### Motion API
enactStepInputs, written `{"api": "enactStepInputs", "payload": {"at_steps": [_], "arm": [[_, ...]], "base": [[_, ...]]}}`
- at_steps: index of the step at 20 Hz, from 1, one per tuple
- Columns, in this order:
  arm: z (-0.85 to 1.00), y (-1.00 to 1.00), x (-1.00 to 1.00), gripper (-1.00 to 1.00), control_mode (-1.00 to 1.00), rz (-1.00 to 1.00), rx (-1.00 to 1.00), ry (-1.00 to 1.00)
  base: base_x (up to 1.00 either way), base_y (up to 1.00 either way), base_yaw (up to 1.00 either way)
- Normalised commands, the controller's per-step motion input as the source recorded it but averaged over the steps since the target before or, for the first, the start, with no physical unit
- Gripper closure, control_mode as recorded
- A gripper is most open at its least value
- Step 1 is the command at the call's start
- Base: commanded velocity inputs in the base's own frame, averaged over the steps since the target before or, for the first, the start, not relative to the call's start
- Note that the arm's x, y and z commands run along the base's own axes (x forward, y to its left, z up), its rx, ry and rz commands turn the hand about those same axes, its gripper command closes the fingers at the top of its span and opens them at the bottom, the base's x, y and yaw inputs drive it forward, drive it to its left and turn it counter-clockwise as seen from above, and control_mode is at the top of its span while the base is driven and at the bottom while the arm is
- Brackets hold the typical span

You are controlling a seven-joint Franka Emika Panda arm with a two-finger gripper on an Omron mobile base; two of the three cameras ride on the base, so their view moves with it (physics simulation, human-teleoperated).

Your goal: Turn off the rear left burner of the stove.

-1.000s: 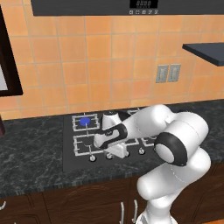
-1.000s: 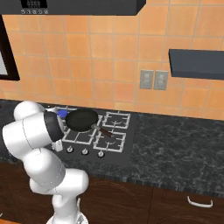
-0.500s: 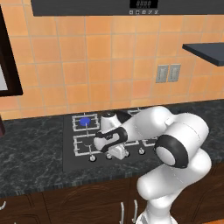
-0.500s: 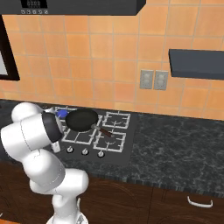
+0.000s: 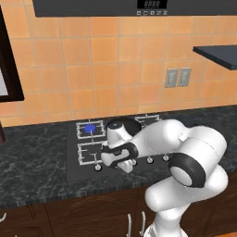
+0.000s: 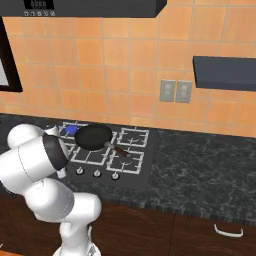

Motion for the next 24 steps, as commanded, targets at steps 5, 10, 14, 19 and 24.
{"api": "enactStepInputs", "payload": {"at_steps": [5, 10, 14, 19, 24], "arm": [[-0.03, 0.00, -0.01, 1.00, -1.00, -0.32, 0.06, -0.01], [-0.05, 0.00, -0.02, 1.00, -1.00, -0.38, 0.06, -0.01], [-0.09, 0.00, -0.14, 1.00, -1.00, -0.39, 0.09, -0.10], [-0.10, 0.00, -0.17, 1.00, -1.00, -0.41, 0.10, -0.09], [-0.08, 0.00, -0.22, 1.00, -1.00, -0.38, 0.14, -0.17]], "base": [[0.00, 0.00, 0.00], [0.00, 0.00, 0.00], [0.00, 0.00, 0.00], [0.00, 0.00, 0.00], [0.00, 0.00, 0.00]]}}
